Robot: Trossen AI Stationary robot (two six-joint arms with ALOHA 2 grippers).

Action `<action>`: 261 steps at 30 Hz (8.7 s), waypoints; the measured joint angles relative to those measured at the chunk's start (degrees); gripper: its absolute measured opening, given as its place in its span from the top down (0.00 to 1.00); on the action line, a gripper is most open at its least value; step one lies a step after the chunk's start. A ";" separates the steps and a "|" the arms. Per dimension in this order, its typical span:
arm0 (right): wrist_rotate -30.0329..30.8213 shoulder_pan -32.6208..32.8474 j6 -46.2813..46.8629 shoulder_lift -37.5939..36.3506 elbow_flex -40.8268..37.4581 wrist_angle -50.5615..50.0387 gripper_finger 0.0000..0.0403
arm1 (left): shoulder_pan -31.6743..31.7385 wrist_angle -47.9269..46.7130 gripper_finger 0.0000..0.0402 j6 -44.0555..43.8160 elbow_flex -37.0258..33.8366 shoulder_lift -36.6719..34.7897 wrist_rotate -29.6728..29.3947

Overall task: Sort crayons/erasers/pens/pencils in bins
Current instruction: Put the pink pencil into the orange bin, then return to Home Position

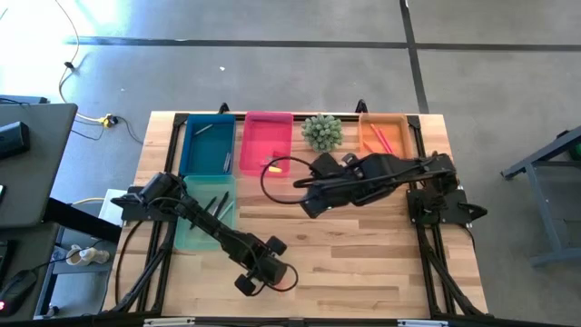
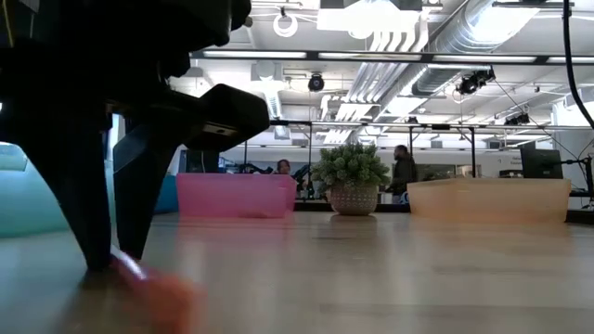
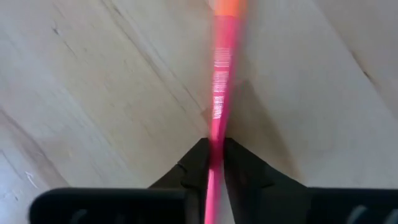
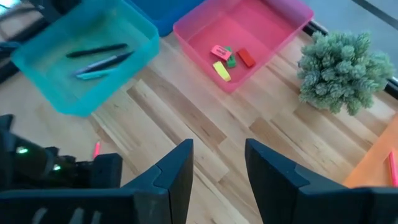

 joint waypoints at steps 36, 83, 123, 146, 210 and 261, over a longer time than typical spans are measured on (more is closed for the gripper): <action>3.79 18.05 -10.77 -14.25 0.04 0.00 0.66 | 12.19 14.50 1.00 -4.05 -0.87 -9.80 16.23; 25.38 23.68 -9.79 -14.37 0.04 2.84 0.66 | 31.44 77.49 1.00 -20.52 -0.76 -17.39 32.88; 21.87 11.55 -8.28 -8.88 0.02 5.25 0.97 | 32.79 71.95 0.91 -16.46 -0.61 -17.45 29.50; 19.36 -0.48 -5.83 -8.55 -1.32 0.10 0.97 | 46.44 50.73 0.71 -9.29 -0.69 -23.73 32.26; -16.94 -68.69 -49.81 -20.18 -69.37 33.59 0.97 | 54.56 26.17 0.71 6.16 -0.74 -31.25 12.55; -23.94 -45.76 -37.21 -39.00 -59.45 42.03 0.64 | 29.06 22.15 0.73 -23.40 -42.04 -87.19 -2.02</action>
